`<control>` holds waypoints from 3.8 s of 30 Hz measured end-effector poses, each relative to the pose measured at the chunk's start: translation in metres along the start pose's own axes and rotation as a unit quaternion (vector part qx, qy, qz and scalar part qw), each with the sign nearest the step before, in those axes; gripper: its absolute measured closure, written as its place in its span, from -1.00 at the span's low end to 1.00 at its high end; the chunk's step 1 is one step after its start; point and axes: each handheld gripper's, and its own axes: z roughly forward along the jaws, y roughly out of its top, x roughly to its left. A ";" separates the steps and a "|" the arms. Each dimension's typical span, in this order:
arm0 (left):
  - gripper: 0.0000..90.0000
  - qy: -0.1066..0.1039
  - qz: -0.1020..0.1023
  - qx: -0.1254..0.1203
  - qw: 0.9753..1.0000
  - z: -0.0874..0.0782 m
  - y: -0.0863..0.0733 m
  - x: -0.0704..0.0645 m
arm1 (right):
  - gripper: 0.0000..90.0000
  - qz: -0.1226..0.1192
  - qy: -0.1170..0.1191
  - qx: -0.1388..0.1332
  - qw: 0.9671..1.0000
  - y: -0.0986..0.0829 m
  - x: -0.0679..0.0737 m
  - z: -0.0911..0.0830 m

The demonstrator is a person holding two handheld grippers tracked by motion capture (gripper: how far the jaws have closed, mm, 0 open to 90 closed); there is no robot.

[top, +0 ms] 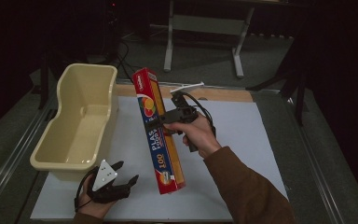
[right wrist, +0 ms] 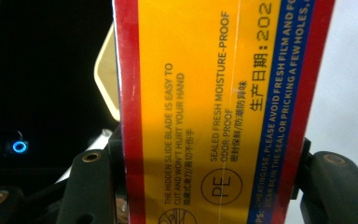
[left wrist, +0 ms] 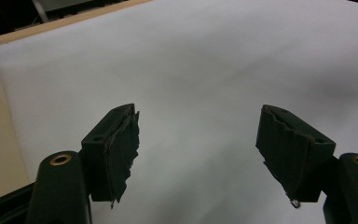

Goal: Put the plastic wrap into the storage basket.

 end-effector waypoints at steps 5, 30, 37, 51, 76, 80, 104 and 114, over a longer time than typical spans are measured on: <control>-0.35 -0.001 -0.001 0.001 1.000 0.001 -0.001 0.000 | -0.09 0.009 0.005 -0.008 1.000 0.014 0.009 0.007; -0.35 0.000 0.011 0.007 1.000 0.005 -0.001 -0.001 | -0.09 0.074 0.048 -0.058 0.994 0.075 0.030 0.037; -0.35 0.001 0.015 0.010 1.000 0.006 -0.002 -0.001 | -0.09 0.084 0.049 -0.090 0.991 0.084 0.037 0.051; -0.35 0.005 0.011 0.003 1.000 0.004 -0.001 -0.001 | -0.09 0.098 0.038 -0.109 0.988 0.104 0.054 0.086; -0.35 0.009 0.022 -0.008 1.000 -0.001 -0.002 -0.002 | -0.10 0.143 0.045 -0.101 0.984 0.114 0.052 0.148; -0.35 0.008 0.019 -0.009 1.000 -0.001 -0.002 -0.001 | -0.10 0.145 0.042 -0.101 0.983 0.115 0.052 0.153; -0.35 0.009 0.014 -0.019 1.000 -0.005 -0.003 0.000 | -0.10 0.160 0.011 -0.079 0.984 0.106 0.053 0.194; -0.34 0.016 0.008 -0.024 1.000 -0.006 -0.003 0.001 | -0.13 0.190 -0.011 -0.052 0.980 0.107 0.041 0.201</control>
